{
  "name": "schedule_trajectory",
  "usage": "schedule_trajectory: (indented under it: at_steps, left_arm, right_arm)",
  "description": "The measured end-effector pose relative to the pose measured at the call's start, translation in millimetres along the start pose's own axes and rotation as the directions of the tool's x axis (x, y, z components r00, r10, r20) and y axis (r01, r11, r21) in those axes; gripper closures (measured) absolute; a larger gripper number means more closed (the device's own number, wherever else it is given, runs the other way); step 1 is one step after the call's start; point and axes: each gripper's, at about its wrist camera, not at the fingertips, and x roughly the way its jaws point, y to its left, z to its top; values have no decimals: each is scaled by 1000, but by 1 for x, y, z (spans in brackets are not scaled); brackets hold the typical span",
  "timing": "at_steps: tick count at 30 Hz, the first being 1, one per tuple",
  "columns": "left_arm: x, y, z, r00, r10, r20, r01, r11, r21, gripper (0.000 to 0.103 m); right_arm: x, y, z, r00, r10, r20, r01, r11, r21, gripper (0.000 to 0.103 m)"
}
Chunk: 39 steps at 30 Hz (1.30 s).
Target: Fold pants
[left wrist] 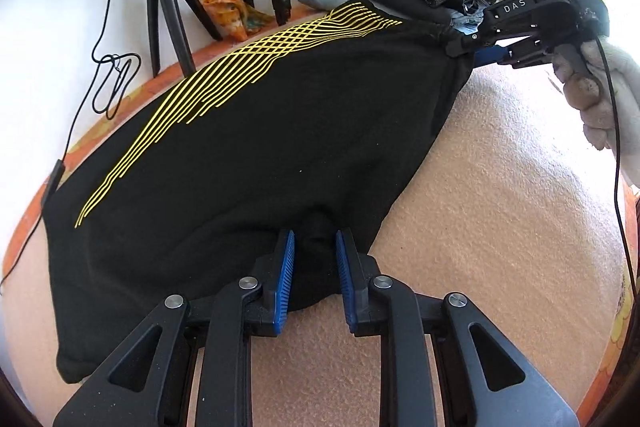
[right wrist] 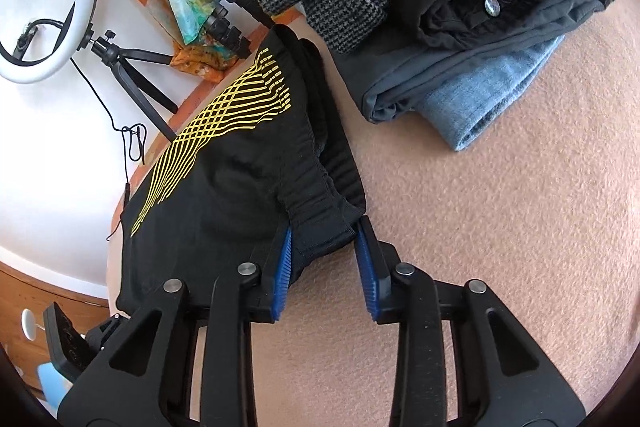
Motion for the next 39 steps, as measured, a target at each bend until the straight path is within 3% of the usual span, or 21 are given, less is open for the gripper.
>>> schedule_trajectory:
  at_steps: [6,12,13,16,19,24,31,36,39]
  left_arm:
    - [-16,-9,4,999,18,30,-19,999,27,83]
    - [-26,-45,30,995,-14,100,6,997,80,83]
    - [-25,-52,38,994,-21,108,12,996,86,78]
    - [-19,-70,64,990,-70,121,57,993,108,50]
    - [-10,-92,89,987,-93,128,70,983,172,47]
    - [21,-131,123,995,-75,63,52,948,314,44]
    - [71,-161,146,999,-35,-21,40,918,395,43]
    - [94,-164,146,999,5,-48,14,914,405,43]
    - [97,-158,149,999,-17,-32,27,928,372,43]
  right_arm:
    - [-13,-1,-1,1000,22,-11,-22,1000,0,64]
    - [-59,-25,0,998,44,48,-44,999,7,59]
    - [-67,-29,2,997,50,57,-51,999,11,59]
    - [-92,-43,4,993,78,84,-81,996,27,59]
    - [-111,-51,6,990,99,104,-102,994,27,59]
    - [-133,-56,10,982,138,127,-143,989,32,59]
    - [-136,-59,16,976,183,121,-192,979,66,58]
    - [-135,-63,18,974,189,120,-200,976,85,57]
    - [-132,-66,20,974,195,113,-206,974,96,57]
